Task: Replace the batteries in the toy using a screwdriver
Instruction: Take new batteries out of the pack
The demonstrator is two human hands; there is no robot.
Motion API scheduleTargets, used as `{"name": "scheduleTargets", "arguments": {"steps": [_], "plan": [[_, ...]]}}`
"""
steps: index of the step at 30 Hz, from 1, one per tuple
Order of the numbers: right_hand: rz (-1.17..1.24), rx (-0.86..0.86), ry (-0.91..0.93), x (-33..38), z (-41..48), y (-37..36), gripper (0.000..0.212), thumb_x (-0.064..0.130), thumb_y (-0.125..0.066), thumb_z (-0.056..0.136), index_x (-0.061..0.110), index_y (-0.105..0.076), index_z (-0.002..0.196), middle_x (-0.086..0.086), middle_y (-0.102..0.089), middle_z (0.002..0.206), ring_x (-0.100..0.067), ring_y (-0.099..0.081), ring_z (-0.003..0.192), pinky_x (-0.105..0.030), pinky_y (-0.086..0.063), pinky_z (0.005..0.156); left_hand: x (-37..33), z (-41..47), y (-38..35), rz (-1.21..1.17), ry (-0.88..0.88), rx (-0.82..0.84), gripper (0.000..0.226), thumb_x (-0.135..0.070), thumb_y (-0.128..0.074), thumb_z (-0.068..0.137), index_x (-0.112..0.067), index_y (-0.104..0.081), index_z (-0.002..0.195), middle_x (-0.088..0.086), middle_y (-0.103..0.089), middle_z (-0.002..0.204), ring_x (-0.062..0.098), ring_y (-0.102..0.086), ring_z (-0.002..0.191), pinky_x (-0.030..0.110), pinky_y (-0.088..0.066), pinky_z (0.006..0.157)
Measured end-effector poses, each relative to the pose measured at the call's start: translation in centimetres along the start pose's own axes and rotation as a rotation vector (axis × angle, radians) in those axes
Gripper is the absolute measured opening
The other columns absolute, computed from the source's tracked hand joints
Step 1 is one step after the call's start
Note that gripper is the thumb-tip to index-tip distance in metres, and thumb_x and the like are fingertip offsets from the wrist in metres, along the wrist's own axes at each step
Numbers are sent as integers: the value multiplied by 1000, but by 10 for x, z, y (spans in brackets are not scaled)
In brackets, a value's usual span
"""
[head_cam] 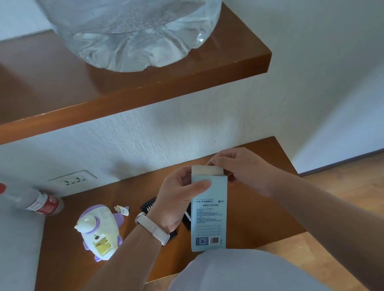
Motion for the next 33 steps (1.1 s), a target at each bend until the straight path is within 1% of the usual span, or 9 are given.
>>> {"name": "scheduleTargets", "arguments": {"steps": [3, 8, 15, 19, 22, 23, 26, 30, 33], "plan": [[-22, 1, 46, -2, -4, 1, 27, 31, -54, 99, 14, -74, 95, -8, -73, 85, -11, -60, 73, -23, -46, 66, 0, 0, -2, -5, 2, -10, 45, -19, -76, 81, -4, -63, 122, 19, -73, 113, 40, -70, 104, 54, -55, 94], [-195, -71, 130, -3, -10, 2, 19, 32, -56, 99, 25, -72, 91, 10, -73, 79, -1, -64, 73, -18, -48, 64, -1, -3, -6, -12, 3, -32, 43, -16, -78, 83, -4, -61, 121, 20, -74, 109, 41, -71, 101, 51, -56, 90], [-234, -68, 200, -7, -14, 1, 16, 28, -59, 97, 29, -72, 87, 16, -70, 79, -9, -66, 82, -19, -51, 66, 2, -7, -9, -10, -3, -66, 36, -11, -76, 87, -7, -60, 119, 21, -75, 102, 39, -73, 93, 44, -58, 79], [-189, -31, 196, -17, -20, 3, 15, 25, -61, 96, 31, -74, 100, 12, -71, 89, -12, -67, 86, -21, -51, 68, 7, -7, -11, -17, 0, -90, 35, -8, -71, 89, -11, -58, 122, 20, -75, 100, 34, -73, 86, 37, -57, 71], [-207, 23, 174, -29, -26, -2, 31, 26, -64, 93, 35, -65, 123, 13, -71, 99, -9, -68, 92, -22, -56, 73, 9, -7, -11, -39, -17, -111, 35, -7, -70, 90, -14, -59, 123, 20, -75, 99, 34, -73, 84, 39, -58, 73], [-197, 18, 168, -32, -27, -3, 34, 25, -65, 93, 36, -63, 125, 11, -71, 100, -10, -68, 92, -25, -57, 75, 10, -7, -11, -35, -21, -111, 36, -7, -69, 91, -14, -59, 124, 19, -75, 99, 35, -73, 85, 40, -58, 75], [-122, -8, 181, -34, -28, -4, 30, 19, -66, 93, 41, -66, 113, 9, -73, 96, -14, -70, 94, -33, -61, 81, 12, -6, -14, -18, -30, -112, 32, -7, -68, 91, -14, -62, 122, 17, -75, 100, 35, -74, 88, 43, -59, 77], [-53, -13, 141, -38, -28, -2, 19, 15, -67, 92, 28, -72, 105, 3, -73, 95, -16, -71, 94, -37, -61, 82, 12, -6, -16, 57, -55, -110, 13, -8, -68, 93, -12, -71, 105, 17, -74, 96, 34, -74, 87, 34, -58, 67], [-58, -15, 126, -41, -28, 0, 15, 17, -67, 92, 23, -72, 103, 3, -73, 94, -17, -71, 94, -37, -61, 82, 13, -5, -17, 118, -62, -101, 8, -12, -68, 93, -12, -72, 101, 18, -73, 96, 34, -74, 89, 40, -61, 72]]}}
Point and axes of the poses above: each hand's wrist, its own z-axis towards the middle knuckle, its own y-axis out of the back of the hand, x = y × z, the point moved 3 cm from there along z, towards the middle knuckle
